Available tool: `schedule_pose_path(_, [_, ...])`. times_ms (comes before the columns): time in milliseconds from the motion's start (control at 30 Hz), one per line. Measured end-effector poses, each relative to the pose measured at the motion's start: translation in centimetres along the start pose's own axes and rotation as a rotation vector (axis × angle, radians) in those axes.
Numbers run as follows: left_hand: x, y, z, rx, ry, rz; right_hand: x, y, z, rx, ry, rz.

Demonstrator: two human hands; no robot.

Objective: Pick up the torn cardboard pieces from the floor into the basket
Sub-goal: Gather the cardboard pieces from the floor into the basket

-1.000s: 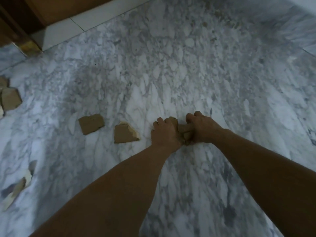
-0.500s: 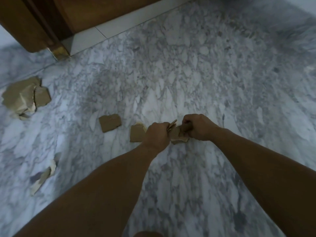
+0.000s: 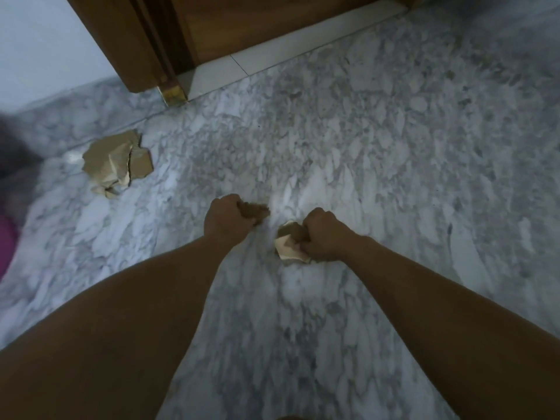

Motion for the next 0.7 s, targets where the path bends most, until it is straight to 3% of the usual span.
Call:
schedule_pose_path(100, [-1.2,-0.1,-0.8,-0.106,0.052,-0.107,-1.4,-1.2,-0.2,0.054,0.054,-0.019])
schedule_pose_path(267, [-1.8,-0.3,-1.8,-0.132,-0.038,0.009,-2.5,-1.5,-0.8,0.113,0.041,-0.070])
schedule_pose_path(400, [-2.1,-0.2,-2.6,-0.142,-0.024,0.072,-2.9,-1.2,-2.0,0.076,-0.062,-0.014])
schedule_pose_path(700, [-5.1,2.4,-1.0,-0.260,0.045,-0.079,-5.1,0.2,-2.7,0.013,0.014,-0.062])
Point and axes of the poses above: each hand's wrist, its own z-axis away from the middle knuckle, its own y-axis out of the back of the hand, x = y × z, the point moved 2 cm from there along -z, towards the middle knuckle, and after that the axes turned 8 degrees about -y, right-handed, at the moved point
